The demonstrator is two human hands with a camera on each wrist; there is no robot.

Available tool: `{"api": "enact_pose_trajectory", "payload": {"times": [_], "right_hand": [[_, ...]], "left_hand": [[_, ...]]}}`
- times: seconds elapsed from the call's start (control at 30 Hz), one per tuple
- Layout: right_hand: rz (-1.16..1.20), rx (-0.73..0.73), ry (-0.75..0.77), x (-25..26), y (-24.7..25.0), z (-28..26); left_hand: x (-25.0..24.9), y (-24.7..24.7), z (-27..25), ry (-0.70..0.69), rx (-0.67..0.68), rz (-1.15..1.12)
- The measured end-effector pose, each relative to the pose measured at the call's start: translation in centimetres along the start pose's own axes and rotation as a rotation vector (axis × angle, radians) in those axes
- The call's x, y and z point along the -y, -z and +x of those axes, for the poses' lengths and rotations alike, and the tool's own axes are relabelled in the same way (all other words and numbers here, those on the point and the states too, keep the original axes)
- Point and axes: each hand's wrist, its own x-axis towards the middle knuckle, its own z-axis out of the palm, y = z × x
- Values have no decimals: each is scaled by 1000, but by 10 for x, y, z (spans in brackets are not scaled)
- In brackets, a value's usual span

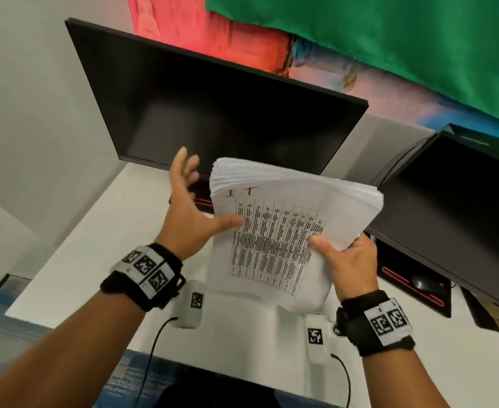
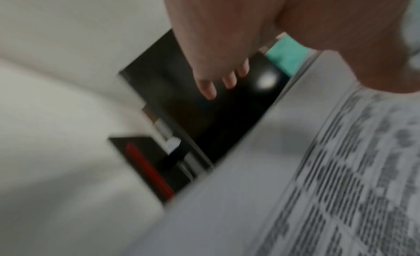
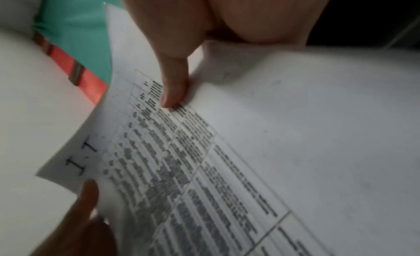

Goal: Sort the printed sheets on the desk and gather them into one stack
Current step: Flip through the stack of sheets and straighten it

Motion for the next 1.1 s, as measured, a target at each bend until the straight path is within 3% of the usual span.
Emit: {"api": "enact_pose_trajectory", "payload": {"times": [0.07,0.1,0.17,0.33,0.47,0.57,1.1], "right_hand": [[39,27,-32,-3,-4,1],[39,29,-40,-3,-7,2],[11,-6,-38,-3,-10,3],[39,-223,-8,-16,-18,-19],[6,-200,-158,-44,-21,-43],[42,-209,-203,-49,-10,-40],[187,-170,-4,-23,-2,-38]], "left_hand": [[16,-11,-2,180,219,-302],[18,-15,-1,205,276,-340],[13,-25,-3,176,236,-235],[10,-52,-37,22,-35,41],[36,-55,-49,174,145,-39],[49,-51,-40,206,247,-69],[40,-51,-24,152,363,-236]]}}
